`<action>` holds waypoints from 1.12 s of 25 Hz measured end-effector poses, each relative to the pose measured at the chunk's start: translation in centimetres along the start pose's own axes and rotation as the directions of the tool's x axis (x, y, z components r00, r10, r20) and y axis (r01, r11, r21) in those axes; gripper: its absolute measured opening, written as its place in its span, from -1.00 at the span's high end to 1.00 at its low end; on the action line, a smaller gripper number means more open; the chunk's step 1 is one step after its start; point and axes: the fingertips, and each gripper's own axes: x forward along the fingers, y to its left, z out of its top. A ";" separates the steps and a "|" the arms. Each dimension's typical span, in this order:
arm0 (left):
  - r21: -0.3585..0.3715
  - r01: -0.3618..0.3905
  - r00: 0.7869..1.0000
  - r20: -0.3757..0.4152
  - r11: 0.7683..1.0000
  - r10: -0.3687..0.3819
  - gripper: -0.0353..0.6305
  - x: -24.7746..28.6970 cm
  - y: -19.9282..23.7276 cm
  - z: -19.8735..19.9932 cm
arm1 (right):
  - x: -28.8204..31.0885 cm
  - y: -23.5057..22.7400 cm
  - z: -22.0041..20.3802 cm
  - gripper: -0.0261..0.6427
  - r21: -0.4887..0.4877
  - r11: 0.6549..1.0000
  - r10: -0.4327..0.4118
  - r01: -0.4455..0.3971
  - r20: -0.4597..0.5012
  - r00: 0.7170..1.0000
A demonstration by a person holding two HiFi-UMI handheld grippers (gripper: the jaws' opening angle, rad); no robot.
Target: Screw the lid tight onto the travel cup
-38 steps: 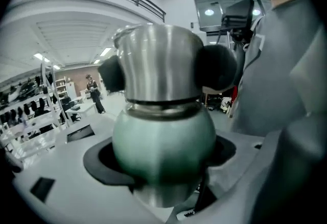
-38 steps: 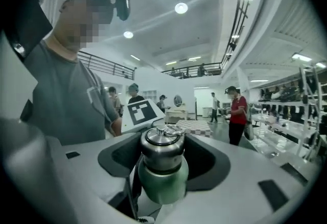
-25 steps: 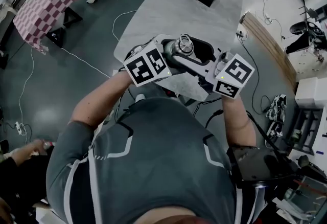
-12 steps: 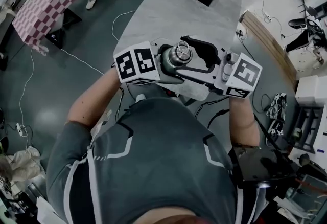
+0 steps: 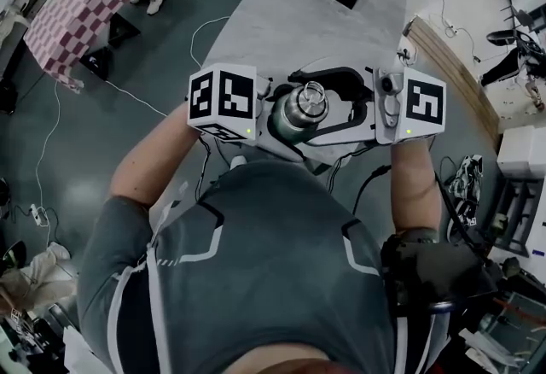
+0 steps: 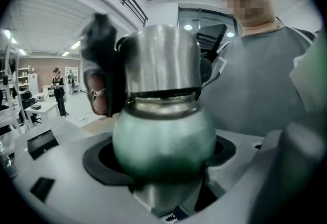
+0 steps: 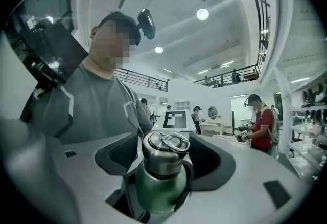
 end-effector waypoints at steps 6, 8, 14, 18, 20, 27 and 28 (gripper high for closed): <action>-0.015 -0.111 0.992 -0.054 0.994 0.110 -0.31 -0.2 1.9 -1.1 | 0.4 -1.4 0.3 0.07 -0.040 0.997 -0.061 0.062 0.031 0.998; -0.014 -0.218 0.970 -0.112 0.976 0.215 -0.31 -0.2 3.5 -2.0 | -0.2 -2.3 -0.4 0.07 -0.024 0.990 -0.141 0.142 0.010 0.990; -0.017 -0.404 0.892 -0.229 0.915 0.390 -0.31 -0.4 6.1 -4.8 | -1.4 -4.3 -2.9 0.08 0.100 0.937 -0.339 0.335 0.033 0.940; -0.030 -0.481 0.854 -0.242 0.876 0.461 -0.30 -0.7 7.2 -5.7 | -1.5 -5.3 -3.7 0.08 0.141 0.898 -0.425 0.417 0.032 0.905; 0.008 -0.572 0.785 -0.282 0.820 0.551 -0.31 -1.7 8.6 -6.5 | -1.7 -6.3 -4.3 0.08 0.161 0.856 -0.498 0.491 0.003 0.867; 0.020 -0.643 0.723 -0.312 0.765 0.616 -0.30 -2.6 9.9 -7.4 | -1.9 -7.9 -5.2 0.08 0.274 0.723 -0.642 0.634 -0.073 0.763; 0.024 -0.635 0.730 -0.308 0.772 0.610 -0.31 -2.5 9.8 -7.3 | -1.9 -7.8 -5.1 0.08 0.271 0.729 -0.633 0.628 -0.080 0.770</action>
